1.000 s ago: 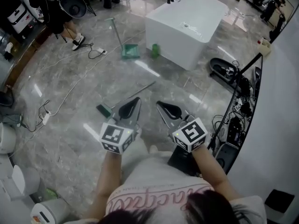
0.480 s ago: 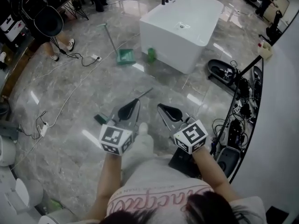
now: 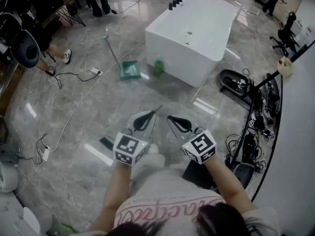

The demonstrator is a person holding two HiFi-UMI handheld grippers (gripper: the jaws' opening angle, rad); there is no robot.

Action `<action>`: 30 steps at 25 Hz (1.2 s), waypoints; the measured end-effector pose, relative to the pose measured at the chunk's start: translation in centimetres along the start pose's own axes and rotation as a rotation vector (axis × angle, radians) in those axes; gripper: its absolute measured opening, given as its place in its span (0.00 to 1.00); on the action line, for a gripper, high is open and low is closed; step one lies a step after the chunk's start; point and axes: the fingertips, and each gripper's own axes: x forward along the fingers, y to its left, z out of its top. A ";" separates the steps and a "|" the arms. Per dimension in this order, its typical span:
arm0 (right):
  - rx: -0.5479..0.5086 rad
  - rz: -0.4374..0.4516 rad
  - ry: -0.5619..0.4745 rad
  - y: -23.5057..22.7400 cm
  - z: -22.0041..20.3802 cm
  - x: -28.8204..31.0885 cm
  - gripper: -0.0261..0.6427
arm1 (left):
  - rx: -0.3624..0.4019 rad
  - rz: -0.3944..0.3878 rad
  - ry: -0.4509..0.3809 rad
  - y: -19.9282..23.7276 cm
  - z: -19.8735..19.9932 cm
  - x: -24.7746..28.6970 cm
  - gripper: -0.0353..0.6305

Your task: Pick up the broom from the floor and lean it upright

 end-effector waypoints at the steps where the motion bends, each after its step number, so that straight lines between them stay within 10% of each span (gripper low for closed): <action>1: 0.003 -0.007 0.008 -0.4 0.1 0.6 0.04 | -0.002 -0.010 0.007 0.7 -0.1 0.5 0.05; 14: 0.074 -0.028 0.117 -7.0 -2.3 4.4 0.04 | -0.109 -0.010 0.127 6.8 -3.8 6.1 0.05; 30: 0.128 0.192 0.253 -17.2 -10.9 12.2 0.04 | -0.146 0.066 0.364 12.0 -12.8 18.7 0.05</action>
